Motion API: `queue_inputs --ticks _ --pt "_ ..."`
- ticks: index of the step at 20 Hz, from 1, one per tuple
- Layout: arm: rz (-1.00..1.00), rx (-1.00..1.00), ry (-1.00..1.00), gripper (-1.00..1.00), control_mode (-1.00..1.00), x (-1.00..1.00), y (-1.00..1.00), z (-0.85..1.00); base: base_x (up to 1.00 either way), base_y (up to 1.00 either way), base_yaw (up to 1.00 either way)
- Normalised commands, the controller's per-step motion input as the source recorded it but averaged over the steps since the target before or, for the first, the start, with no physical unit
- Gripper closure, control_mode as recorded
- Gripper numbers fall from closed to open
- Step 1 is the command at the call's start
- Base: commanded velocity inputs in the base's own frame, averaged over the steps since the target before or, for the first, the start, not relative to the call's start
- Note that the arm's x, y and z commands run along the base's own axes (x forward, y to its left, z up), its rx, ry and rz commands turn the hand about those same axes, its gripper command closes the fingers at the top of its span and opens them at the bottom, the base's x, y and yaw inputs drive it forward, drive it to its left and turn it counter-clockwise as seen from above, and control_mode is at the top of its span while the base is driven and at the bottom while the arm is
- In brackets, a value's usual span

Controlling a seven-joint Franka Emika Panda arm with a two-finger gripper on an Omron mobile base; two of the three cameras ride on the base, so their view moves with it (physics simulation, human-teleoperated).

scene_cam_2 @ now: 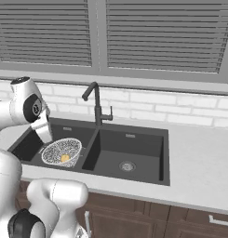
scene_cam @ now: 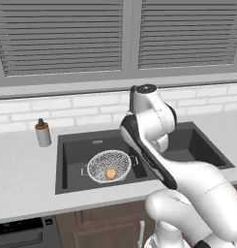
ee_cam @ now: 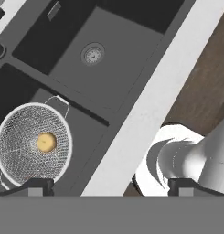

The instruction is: Put the colander in the sink, put the peach in the colander, and turn on the sink faucet and pour water over the colander.

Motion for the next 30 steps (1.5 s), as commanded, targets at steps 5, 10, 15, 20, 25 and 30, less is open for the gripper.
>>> queue_inputs --ticks 5,10,15,20,25,30 --pt "0.19 0.01 0.00 -1.00 -1.00 -0.06 -0.55 1.00 0.00 0.00 0.00" --pt "0.29 -0.01 0.00 -1.00 -1.00 0.01 -0.26 0.87 0.00 0.00 0.00" --pt "0.33 -0.06 -0.01 -1.00 -1.00 0.03 -0.09 0.42 0.00 0.00 0.00" --pt "0.29 -0.04 -0.02 -1.00 -1.00 0.07 0.00 0.00 0.00 0.00 0.00" --pt "0.19 -0.03 -0.12 -1.00 -1.00 0.45 0.00 -0.14 0.00 0.00 0.00" --pt "0.14 -0.06 -0.17 -1.00 -1.00 0.60 0.00 -0.01 0.00 0.00 0.00"
